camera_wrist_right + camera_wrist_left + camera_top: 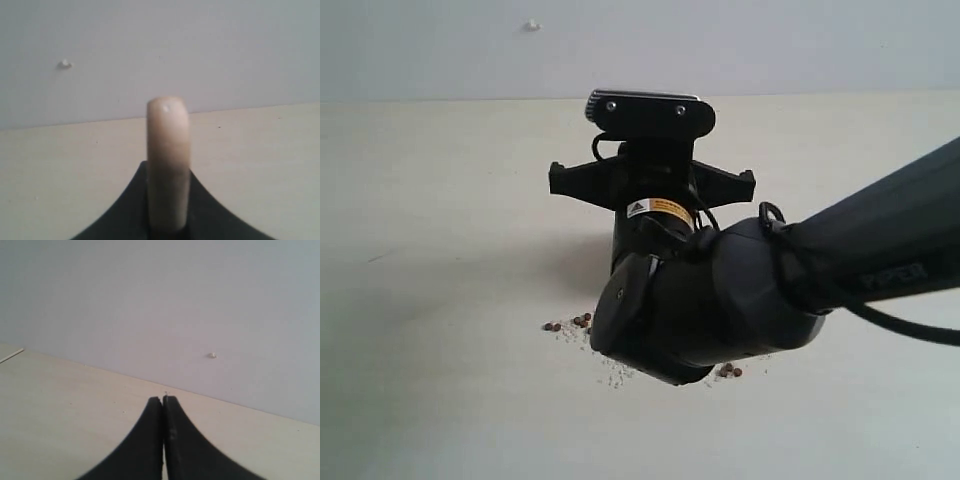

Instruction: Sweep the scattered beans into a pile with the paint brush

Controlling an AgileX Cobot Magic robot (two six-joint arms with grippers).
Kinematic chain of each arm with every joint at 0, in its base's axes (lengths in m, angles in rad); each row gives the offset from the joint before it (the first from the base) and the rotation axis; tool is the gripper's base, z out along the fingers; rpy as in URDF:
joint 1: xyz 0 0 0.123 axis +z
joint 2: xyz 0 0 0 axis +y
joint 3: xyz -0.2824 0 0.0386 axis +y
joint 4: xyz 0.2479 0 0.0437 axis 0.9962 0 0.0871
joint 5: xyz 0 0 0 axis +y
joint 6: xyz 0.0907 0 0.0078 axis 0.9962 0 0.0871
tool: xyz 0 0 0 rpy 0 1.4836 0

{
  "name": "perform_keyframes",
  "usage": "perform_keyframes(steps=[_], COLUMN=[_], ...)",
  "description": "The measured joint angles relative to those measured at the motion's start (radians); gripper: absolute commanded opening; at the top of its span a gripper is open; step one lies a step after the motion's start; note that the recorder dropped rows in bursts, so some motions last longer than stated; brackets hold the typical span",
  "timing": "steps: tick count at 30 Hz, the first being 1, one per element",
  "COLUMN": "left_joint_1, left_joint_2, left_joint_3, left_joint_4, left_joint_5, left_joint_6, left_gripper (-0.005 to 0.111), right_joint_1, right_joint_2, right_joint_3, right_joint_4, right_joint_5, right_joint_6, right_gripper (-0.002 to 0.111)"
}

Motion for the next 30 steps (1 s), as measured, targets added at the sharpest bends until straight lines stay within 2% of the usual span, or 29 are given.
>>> perform_keyframes(steps=[13,15,21,30], left_joint_1=[0.0,0.0,0.0,0.0], left_joint_2=[0.0,0.0,0.0,0.0], left_joint_3=[0.0,0.0,0.0,0.0], left_joint_4=[0.0,0.0,0.0,0.0], left_joint_5=[0.002,0.002,0.002,0.002], left_joint_6=[0.002,0.002,0.002,0.002], left_gripper=[0.0,0.0,0.0,0.0], right_joint_1=[0.0,0.0,0.015,0.114], right_joint_2=[-0.109,-0.112,-0.084,-0.004], right_joint_3=[0.0,0.002,0.035,0.047], right_joint_4=[-0.076,-0.105,-0.339,-0.353], right_joint_5=[0.027,0.062,0.113,0.109], right_joint_6=[0.179,0.243,0.617,0.636], right_gripper=[0.0,0.0,0.0,0.0])
